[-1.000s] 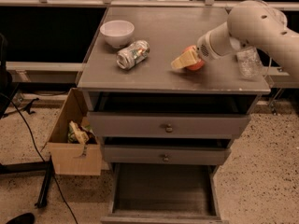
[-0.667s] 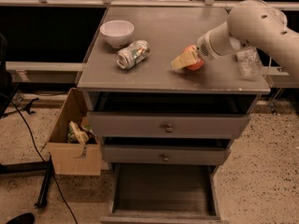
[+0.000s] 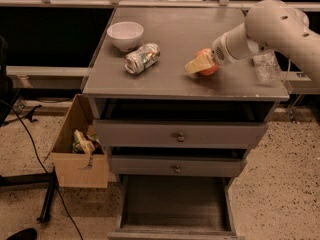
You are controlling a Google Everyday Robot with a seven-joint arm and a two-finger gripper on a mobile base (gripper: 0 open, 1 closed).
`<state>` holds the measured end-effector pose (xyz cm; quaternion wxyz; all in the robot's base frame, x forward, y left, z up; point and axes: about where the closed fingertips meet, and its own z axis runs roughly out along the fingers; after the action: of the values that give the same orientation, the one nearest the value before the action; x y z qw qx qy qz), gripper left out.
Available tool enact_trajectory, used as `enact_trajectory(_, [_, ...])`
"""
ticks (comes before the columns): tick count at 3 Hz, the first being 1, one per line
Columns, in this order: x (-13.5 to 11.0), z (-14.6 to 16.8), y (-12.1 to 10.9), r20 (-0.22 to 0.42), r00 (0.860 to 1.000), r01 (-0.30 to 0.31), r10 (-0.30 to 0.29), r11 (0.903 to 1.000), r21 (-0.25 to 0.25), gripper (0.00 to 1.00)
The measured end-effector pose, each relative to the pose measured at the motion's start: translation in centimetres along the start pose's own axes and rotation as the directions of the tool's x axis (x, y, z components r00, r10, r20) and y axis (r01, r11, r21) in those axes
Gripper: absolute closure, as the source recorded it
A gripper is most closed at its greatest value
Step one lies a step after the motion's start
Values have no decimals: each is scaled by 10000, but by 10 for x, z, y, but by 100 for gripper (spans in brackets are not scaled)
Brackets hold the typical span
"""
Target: Place apple into top drawer
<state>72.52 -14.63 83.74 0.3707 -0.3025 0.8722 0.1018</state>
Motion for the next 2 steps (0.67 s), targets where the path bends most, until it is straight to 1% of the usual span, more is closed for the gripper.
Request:
enact_trajectory(1, [1, -7, -1, 6, 9998, 219, -219, 9998, -23, 100])
enact_trajectory(2, [5, -22, -4, -14, 9973, 734, -734, 9972, -146, 100])
